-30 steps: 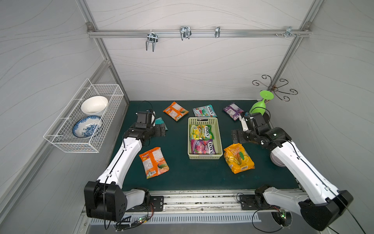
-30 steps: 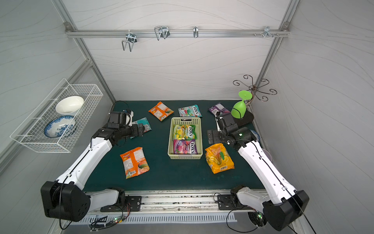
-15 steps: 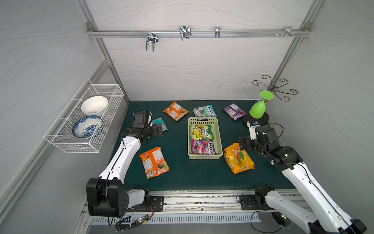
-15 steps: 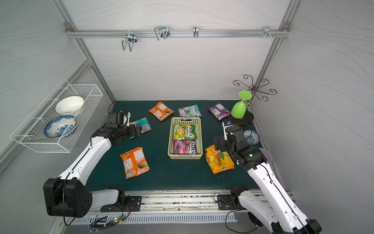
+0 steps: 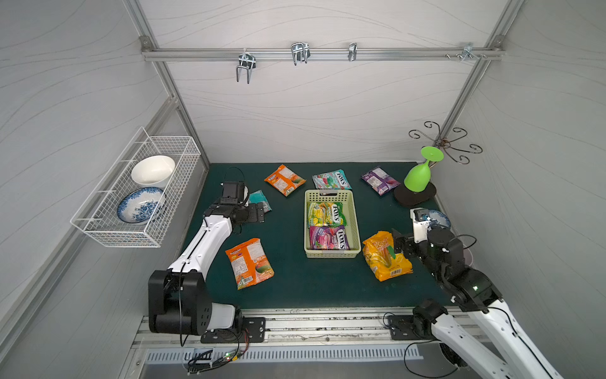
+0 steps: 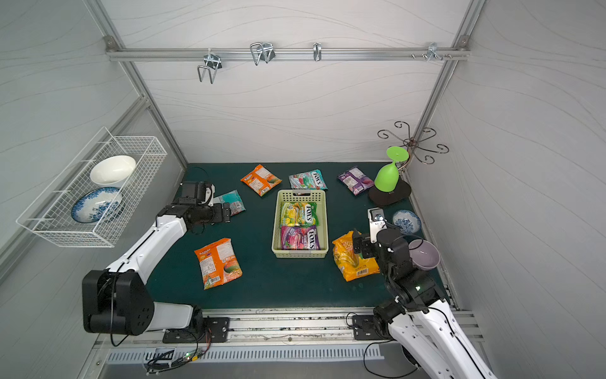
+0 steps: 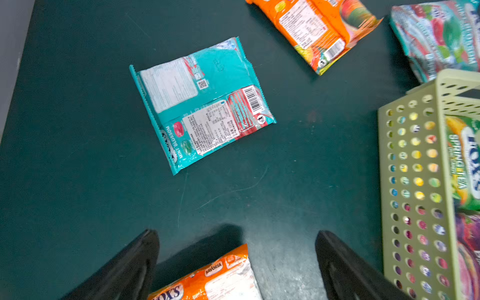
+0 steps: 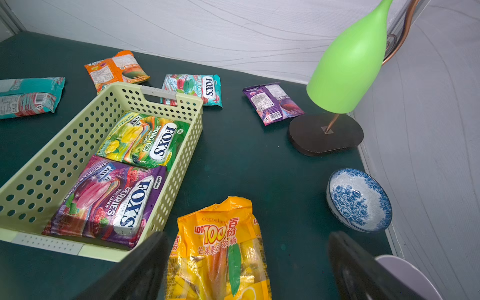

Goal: Put the candies in the basket
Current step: Pick up the candy at the center of the board.

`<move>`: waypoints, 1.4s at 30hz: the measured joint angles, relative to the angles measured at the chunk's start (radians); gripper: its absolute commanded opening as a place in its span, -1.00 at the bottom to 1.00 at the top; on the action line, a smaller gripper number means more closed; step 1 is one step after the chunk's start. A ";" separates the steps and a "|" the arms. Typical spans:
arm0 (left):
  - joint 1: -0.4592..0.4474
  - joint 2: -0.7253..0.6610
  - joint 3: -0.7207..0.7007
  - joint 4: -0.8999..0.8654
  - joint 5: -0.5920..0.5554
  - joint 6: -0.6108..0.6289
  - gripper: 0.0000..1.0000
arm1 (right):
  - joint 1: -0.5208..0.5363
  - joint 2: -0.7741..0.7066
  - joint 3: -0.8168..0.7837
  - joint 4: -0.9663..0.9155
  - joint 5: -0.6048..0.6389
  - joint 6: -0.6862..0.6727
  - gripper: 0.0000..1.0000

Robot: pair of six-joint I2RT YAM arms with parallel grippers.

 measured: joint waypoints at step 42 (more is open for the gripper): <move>0.139 0.703 0.539 -0.233 -0.296 -0.004 -0.53 | 0.015 -0.090 -0.036 0.072 0.013 -0.019 0.98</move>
